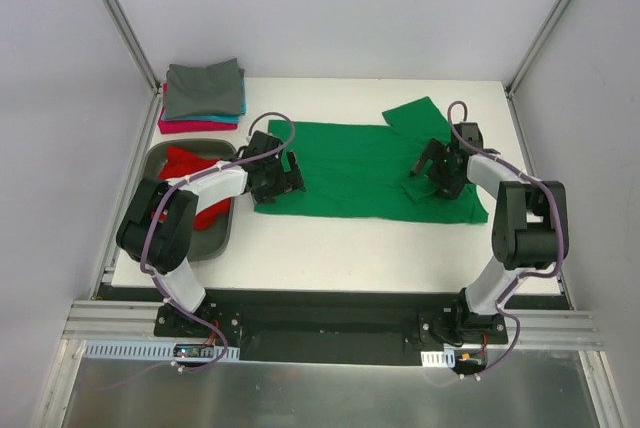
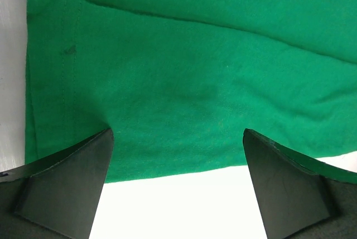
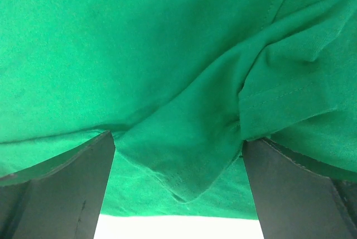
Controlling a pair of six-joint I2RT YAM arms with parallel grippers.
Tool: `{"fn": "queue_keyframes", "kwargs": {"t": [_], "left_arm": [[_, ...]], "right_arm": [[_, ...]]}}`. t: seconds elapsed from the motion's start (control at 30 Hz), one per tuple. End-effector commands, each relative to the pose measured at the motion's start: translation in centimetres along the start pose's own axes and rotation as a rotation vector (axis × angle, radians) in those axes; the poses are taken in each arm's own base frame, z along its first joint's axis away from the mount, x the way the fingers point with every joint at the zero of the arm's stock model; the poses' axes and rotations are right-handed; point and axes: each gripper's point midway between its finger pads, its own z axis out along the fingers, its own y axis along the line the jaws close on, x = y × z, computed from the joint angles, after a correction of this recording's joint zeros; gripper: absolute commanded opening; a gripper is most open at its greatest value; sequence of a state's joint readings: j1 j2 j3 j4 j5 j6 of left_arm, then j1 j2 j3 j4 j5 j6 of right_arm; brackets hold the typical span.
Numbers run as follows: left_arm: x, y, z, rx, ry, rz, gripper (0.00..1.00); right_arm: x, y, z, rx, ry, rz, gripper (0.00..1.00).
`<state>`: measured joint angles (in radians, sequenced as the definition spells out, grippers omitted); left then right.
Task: Fold and stack the t-shirts
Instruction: Fold the flattened tshirt in 1/3 of the way
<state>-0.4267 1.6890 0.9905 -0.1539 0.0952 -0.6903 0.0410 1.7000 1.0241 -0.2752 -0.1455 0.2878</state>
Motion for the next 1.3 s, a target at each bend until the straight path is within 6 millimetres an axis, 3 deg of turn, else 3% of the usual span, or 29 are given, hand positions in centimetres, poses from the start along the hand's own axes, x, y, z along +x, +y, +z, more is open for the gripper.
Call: {"fn": "queue_keyframes", "kwargs": {"t": [0.0, 0.2, 0.4, 0.53, 0.7, 0.8, 0.87, 0.93, 1.03, 1.2, 1.27], "left_arm": [[0.3, 0.9, 0.5, -0.033, -0.011, 0.035, 0.99], [1.0, 2.2, 1.0, -0.064, 0.006, 0.033, 0.99], [1.5, 2.9, 0.9, -0.073, 0.015, 0.038, 0.99], [1.5, 2.7, 0.3, -0.06, 0.007, 0.048, 0.99], [1.1, 2.1, -0.6, -0.03, -0.009, 0.062, 0.99], [0.6, 0.9, -1.2, 0.014, -0.016, 0.076, 0.99], [0.1, 0.0, -1.9, 0.045, -0.03, 0.08, 0.99], [-0.6, -1.1, -2.6, 0.082, -0.044, 0.092, 0.99], [-1.9, -2.4, -3.5, 0.116, -0.079, 0.11, 0.99], [-3.6, -4.1, -2.7, 0.136, -0.087, 0.121, 0.99], [-3.8, -4.1, -1.8, 0.126, -0.075, 0.117, 0.99]], "right_arm": [[-3.5, 3.2, 0.4, -0.092, -0.073, 0.024, 0.96], [-8.5, 6.2, 1.4, -0.134, -0.164, 0.059, 0.96], [-13.8, 11.5, 1.9, -0.285, -0.245, 0.089, 0.96], [-15.2, 12.7, 1.7, -0.28, -0.235, 0.032, 0.96], [-14.4, 10.7, -1.3, -0.16, -0.22, -0.117, 0.96], [-12.8, 8.1, -3.0, -0.074, -0.231, -0.166, 0.96], [-10.5, 5.9, -3.2, -0.016, -0.197, -0.175, 0.96], [-8.3, 3.9, -3.0, 0.033, -0.15, -0.173, 0.96], [-7.1, 3.4, -2.2, 0.012, -0.14, -0.188, 0.96], [-7.4, 4.8, 0.5, -0.033, -0.064, -0.184, 0.96], [-8.5, 5.0, 1.8, -0.025, -0.077, -0.172, 0.96]]}}
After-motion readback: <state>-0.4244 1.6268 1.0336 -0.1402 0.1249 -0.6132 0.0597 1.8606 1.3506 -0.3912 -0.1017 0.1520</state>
